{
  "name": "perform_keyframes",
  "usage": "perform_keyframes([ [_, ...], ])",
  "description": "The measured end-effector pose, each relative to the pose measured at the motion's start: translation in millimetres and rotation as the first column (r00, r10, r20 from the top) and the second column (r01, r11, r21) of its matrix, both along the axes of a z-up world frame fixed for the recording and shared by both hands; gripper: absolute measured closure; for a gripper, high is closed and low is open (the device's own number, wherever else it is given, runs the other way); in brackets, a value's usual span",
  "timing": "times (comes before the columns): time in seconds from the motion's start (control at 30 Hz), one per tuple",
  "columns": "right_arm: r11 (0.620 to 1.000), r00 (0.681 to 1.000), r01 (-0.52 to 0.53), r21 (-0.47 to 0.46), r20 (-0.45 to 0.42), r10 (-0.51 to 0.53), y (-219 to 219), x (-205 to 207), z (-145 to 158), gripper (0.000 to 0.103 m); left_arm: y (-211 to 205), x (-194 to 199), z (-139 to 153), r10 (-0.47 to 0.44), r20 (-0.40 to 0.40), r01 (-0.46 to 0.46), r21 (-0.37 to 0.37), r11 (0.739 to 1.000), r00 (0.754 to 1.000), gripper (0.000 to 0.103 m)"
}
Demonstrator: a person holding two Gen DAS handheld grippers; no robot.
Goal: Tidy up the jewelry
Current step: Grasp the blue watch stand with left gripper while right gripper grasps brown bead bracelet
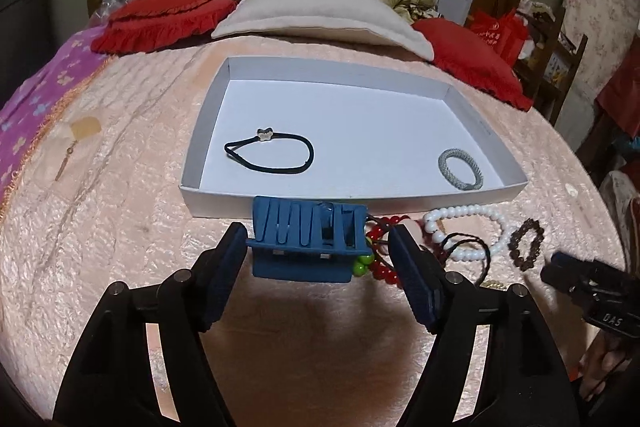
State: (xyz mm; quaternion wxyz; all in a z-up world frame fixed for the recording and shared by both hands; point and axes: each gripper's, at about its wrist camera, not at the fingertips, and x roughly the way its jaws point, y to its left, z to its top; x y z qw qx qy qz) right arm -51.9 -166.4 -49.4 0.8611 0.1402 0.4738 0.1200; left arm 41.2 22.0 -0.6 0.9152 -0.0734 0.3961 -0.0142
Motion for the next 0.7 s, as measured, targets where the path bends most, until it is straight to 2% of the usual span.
perform_keyframes([
  [0.07,0.998,0.997,-0.06,-0.012,0.039,0.061,13,7,4,0.051,-1,2,-5,0.002,-0.016,-0.002,0.003,1.0,1.0,0.03],
  [0.13,0.996,0.997,-0.07,-0.046,0.037,0.072,18,11,3,0.051,0,5,-9,0.012,-0.032,-0.012,0.006,1.0,0.999,0.03],
  [0.23,0.999,1.0,0.016,-0.039,-0.012,-0.016,5,11,-4,0.051,5,6,-13,0.039,-0.035,-0.039,0.001,0.999,0.999,0.03],
  [0.3,0.996,0.997,0.068,-0.05,-0.038,-0.07,-6,14,-9,0.051,10,5,-13,0.055,-0.03,-0.056,-0.028,0.998,0.998,0.031],
  [0.33,0.994,0.995,0.085,-0.064,-0.047,-0.088,-11,16,-12,0.051,11,5,-13,0.059,-0.031,-0.06,-0.039,0.997,0.998,0.032],
  [0.37,0.993,0.994,0.097,-0.063,-0.042,-0.1,-14,18,-13,0.051,12,5,-13,0.06,-0.029,-0.062,-0.052,0.997,0.998,0.038],
  [0.57,0.988,0.992,0.12,-0.099,-0.028,-0.124,-12,30,-15,0.051,12,0,-10,0.094,-0.026,-0.095,-0.005,0.996,0.995,0.039],
  [0.7,0.977,0.998,0.06,-0.206,-0.013,-0.064,6,33,-15,0.051,21,-5,-10,0.116,-0.031,-0.116,0.001,0.993,0.993,0.039],
])
